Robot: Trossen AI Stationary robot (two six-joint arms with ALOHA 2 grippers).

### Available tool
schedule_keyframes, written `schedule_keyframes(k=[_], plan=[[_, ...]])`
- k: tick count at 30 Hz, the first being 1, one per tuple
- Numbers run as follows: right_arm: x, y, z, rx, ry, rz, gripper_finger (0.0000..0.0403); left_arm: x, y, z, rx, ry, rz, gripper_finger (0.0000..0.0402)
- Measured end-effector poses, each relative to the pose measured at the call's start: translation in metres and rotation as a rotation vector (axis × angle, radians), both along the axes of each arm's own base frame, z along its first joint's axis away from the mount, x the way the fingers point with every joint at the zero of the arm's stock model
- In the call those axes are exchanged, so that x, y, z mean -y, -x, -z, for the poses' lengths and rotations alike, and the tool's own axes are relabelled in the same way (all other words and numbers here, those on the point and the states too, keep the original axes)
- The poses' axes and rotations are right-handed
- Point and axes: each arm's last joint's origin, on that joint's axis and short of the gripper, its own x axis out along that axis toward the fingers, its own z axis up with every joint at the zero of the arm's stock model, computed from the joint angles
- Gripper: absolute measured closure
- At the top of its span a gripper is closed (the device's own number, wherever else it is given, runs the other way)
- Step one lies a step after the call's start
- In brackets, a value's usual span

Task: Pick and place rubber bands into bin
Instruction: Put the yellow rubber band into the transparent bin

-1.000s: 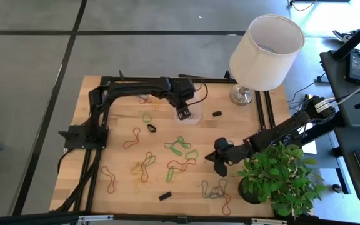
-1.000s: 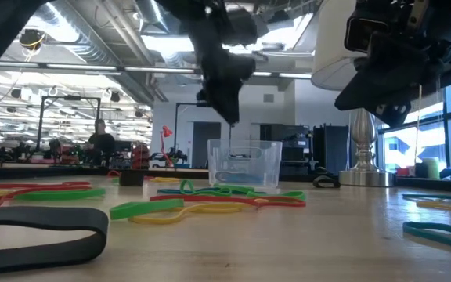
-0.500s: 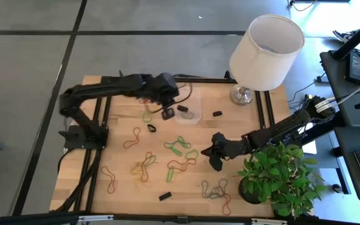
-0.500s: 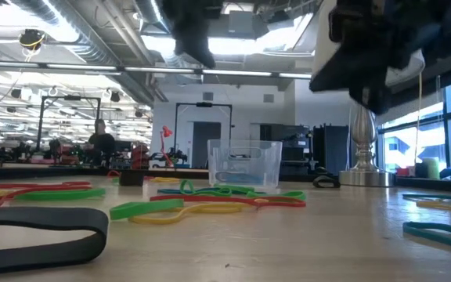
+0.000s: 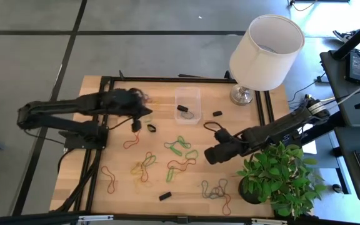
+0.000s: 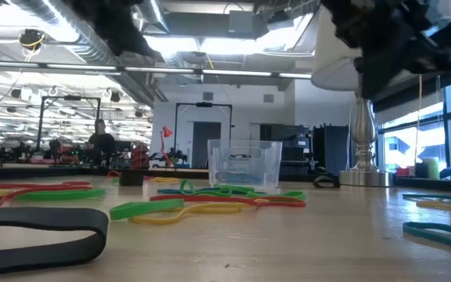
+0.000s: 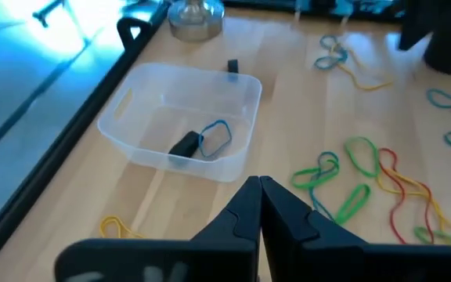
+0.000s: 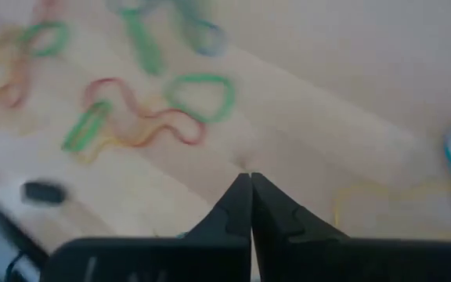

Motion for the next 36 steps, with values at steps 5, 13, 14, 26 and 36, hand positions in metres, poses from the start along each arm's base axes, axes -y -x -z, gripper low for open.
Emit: schedule_keyframes(k=[5, 13, 14, 26, 36], plan=[[-0.006, -0.006, 0.021, -0.126, -0.09, 0.075, 0.0371, 0.004, 0.029, 0.006, 0.036, -0.023, -0.008, 0.0399], [-0.011, -0.018, 0.066, -0.347, -0.156, 0.121, 0.0303, 0.007, 0.049, 0.002, 0.042, -0.113, 0.038, 0.0399], [-0.012, -0.019, 0.071, -0.368, -0.156, 0.122, 0.0295, 0.007, 0.051, 0.002, 0.043, -0.123, 0.042, 0.0398], [-0.013, -0.021, 0.104, -0.507, -0.093, 0.14, 0.0295, 0.008, 0.053, 0.001, 0.051, -0.132, 0.059, 0.04], [-0.015, -0.031, 0.104, -0.466, -0.084, 0.038, 0.0394, 0.009, 0.053, 0.001, 0.055, -0.121, 0.068, 0.0399]])
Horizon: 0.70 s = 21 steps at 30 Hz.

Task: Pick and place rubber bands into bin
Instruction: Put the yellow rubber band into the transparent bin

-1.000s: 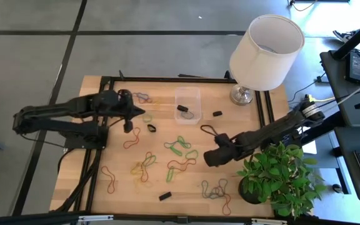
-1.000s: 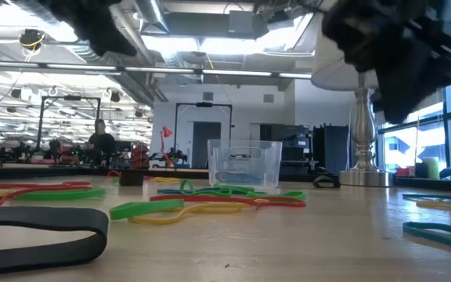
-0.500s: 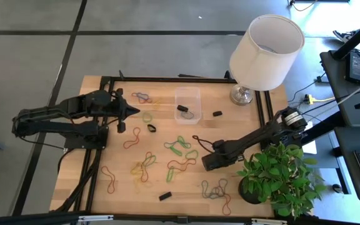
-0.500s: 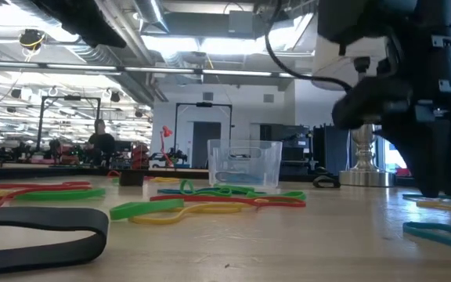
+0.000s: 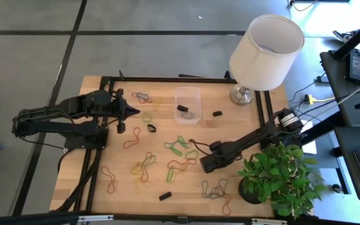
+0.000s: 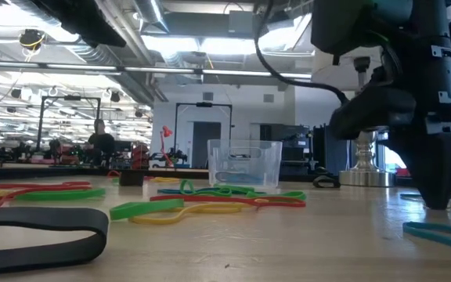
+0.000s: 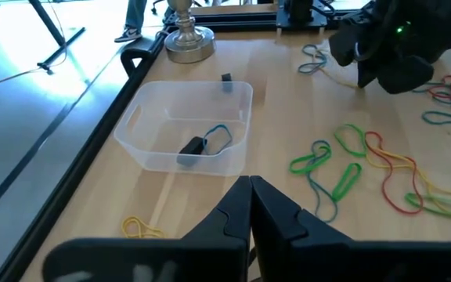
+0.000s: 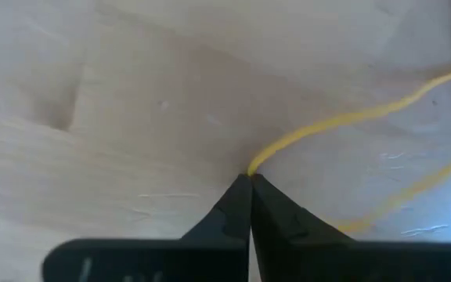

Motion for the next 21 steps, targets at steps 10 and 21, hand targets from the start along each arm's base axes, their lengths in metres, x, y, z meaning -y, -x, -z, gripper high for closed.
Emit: schedule_keyframes(k=[10, 21], plan=[[0.002, -0.009, -0.086, 0.103, 0.152, -0.011, 0.0401, 0.0, 0.0, 0.0, 0.001, 0.003, 0.003, 0.0399], [0.007, -0.007, -0.16, 0.113, 0.297, -0.022, 0.0402, 0.0, 0.0, 0.0, 0.001, 0.003, 0.003, 0.04]])
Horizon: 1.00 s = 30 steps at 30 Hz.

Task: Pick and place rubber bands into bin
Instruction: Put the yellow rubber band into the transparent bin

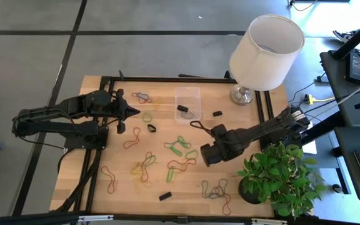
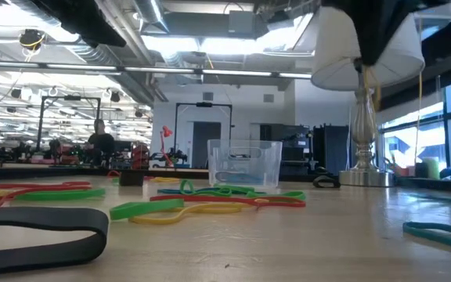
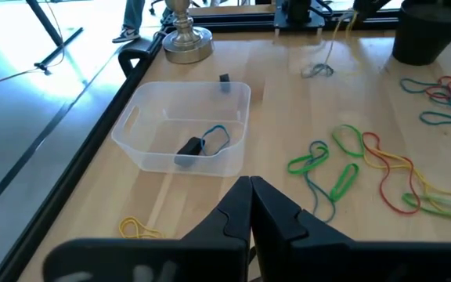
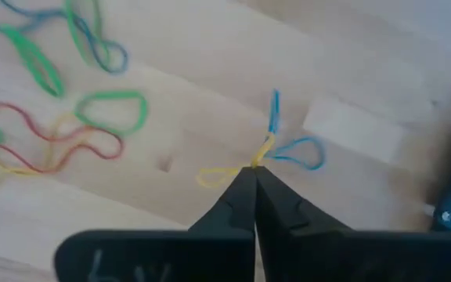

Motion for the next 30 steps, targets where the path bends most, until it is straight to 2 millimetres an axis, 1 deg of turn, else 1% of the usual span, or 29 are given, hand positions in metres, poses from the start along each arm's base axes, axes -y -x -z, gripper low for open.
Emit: schedule_keyframes(k=[4, 10, 16, 30], plan=[[0.003, 0.002, -0.017, 0.019, 0.063, -0.004, 0.0403, 0.0, 0.0, 0.0, 0.0, 0.0, 0.0, 0.0398], [0.004, -0.001, -0.03, 0.105, 0.144, -0.009, 0.0403, 0.0, 0.0, 0.0, 0.0, 0.0, 0.0, 0.0398], [0.005, -0.002, -0.035, 0.153, 0.234, -0.018, 0.0403, 0.0, 0.0, 0.0, 0.0, 0.0, 0.0, 0.04], [0.006, -0.002, -0.035, 0.172, 0.28, -0.02, 0.0403, 0.0, 0.0, 0.0, 0.0, 0.0, 0.0, 0.04]])
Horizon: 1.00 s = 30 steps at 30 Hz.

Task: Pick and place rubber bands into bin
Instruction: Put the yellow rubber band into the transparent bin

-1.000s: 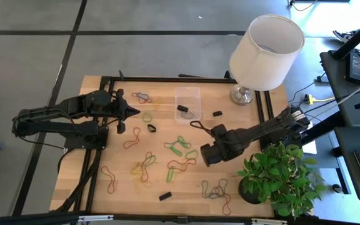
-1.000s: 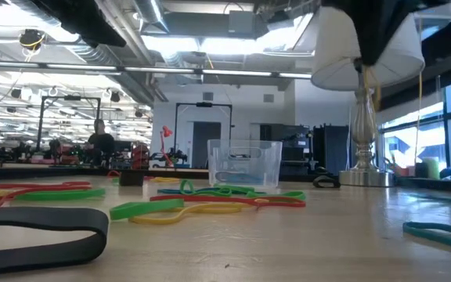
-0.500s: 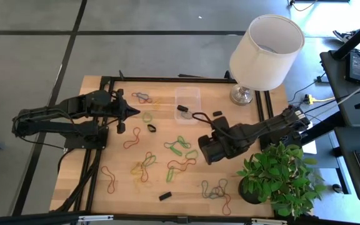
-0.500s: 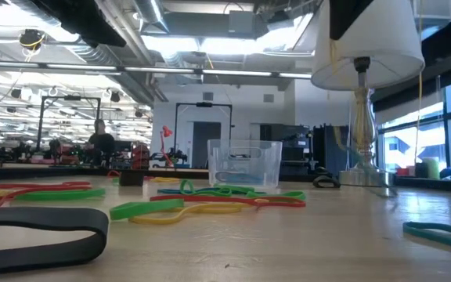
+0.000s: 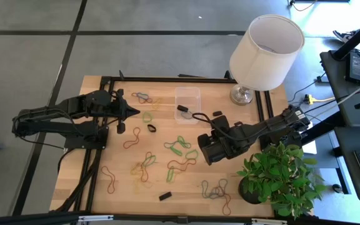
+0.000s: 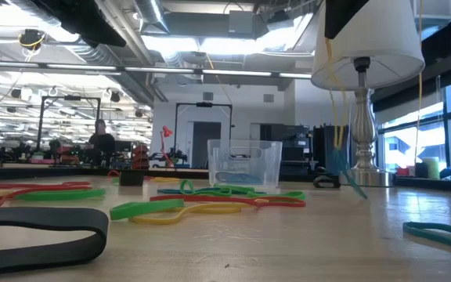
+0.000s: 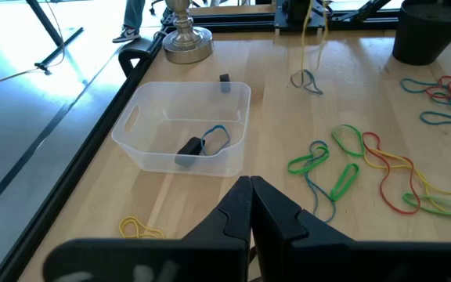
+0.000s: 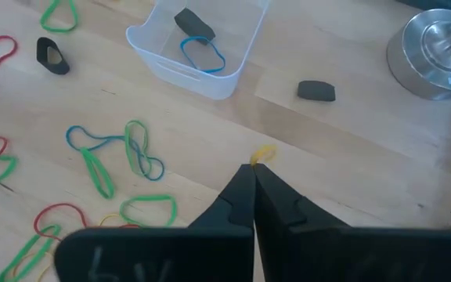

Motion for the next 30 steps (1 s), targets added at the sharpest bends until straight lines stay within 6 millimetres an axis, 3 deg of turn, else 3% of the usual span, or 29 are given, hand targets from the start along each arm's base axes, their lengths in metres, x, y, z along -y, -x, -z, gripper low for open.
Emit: schedule_keyframes(k=[8, 12, 18, 24, 30], plan=[[0.0, 0.0, 0.001, -0.009, -0.011, 0.001, 0.0403, 0.0, 0.0, 0.0, 0.0, 0.001, -0.001, 0.04], [-0.002, 0.003, 0.014, -0.097, -0.108, 0.007, 0.0403, 0.0, 0.0, 0.0, 0.001, 0.004, -0.002, 0.0398], [-0.003, 0.013, 0.049, -0.28, -0.203, 0.037, 0.0403, 0.0, 0.0, 0.0, 0.006, 0.023, -0.013, 0.0399], [0.004, 0.028, 0.09, -0.427, -0.159, 0.067, 0.0403, 0.0, -0.001, -0.001, 0.023, 0.023, -0.014, 0.04], [0.015, 0.037, 0.128, -0.459, -0.112, 0.082, 0.0403, -0.001, -0.004, -0.005, 0.073, 0.038, -0.025, 0.0399]])
